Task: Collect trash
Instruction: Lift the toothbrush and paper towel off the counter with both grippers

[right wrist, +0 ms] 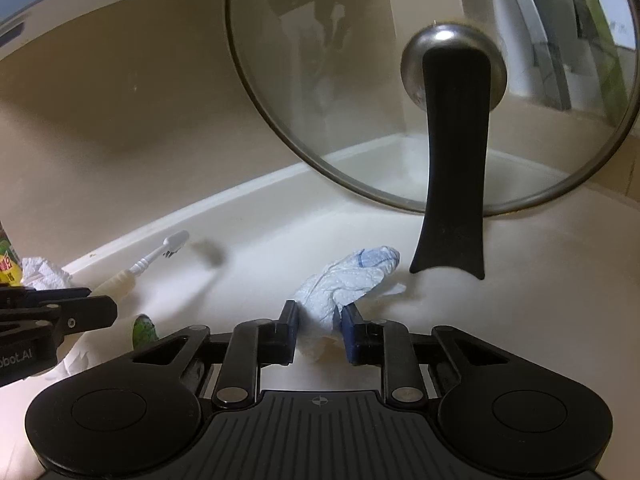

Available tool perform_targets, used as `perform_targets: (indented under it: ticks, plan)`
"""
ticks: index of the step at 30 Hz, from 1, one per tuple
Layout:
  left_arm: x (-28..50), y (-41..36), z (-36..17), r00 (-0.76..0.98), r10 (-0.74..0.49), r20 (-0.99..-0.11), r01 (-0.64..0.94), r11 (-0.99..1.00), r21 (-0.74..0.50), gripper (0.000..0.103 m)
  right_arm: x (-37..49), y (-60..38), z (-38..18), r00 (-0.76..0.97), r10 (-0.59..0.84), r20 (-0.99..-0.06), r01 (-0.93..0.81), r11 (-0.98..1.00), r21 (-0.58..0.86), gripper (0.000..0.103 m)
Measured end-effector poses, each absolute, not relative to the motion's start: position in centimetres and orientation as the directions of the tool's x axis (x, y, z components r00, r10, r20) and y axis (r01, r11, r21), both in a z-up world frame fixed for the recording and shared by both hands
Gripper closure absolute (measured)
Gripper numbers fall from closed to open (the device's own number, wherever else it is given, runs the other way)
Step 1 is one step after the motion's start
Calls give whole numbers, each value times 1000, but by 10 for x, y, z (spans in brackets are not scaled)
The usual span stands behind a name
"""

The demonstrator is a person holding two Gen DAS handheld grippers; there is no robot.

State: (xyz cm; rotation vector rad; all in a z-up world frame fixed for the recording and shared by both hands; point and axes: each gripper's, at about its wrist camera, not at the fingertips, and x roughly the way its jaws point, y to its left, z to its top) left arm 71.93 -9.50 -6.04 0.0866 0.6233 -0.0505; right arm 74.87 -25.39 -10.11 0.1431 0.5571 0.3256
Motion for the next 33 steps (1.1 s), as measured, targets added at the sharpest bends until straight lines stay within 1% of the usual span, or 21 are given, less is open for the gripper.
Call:
perform_targets:
  ticks: [8, 18, 25, 33]
  plan:
    - [707, -92, -53, 811, -29, -585, 73, 996, 52, 86, 722, -251, -87, 814, 359, -457, -298, 933, 202, 81]
    - [669, -95, -37, 812, -66, -579, 100, 995, 26, 86, 682, -264, -71, 800, 407, -441, -330, 912, 242, 81]
    - [618, -98, -51, 769, -98, -632, 136, 991, 12, 86, 636, -283, -74, 745, 464, -478, -355, 884, 305, 81]
    - [583, -94, -71, 706, -101, -701, 117, 993, -26, 85, 596, -296, -85, 674, 523, -521, -352, 848, 395, 81]
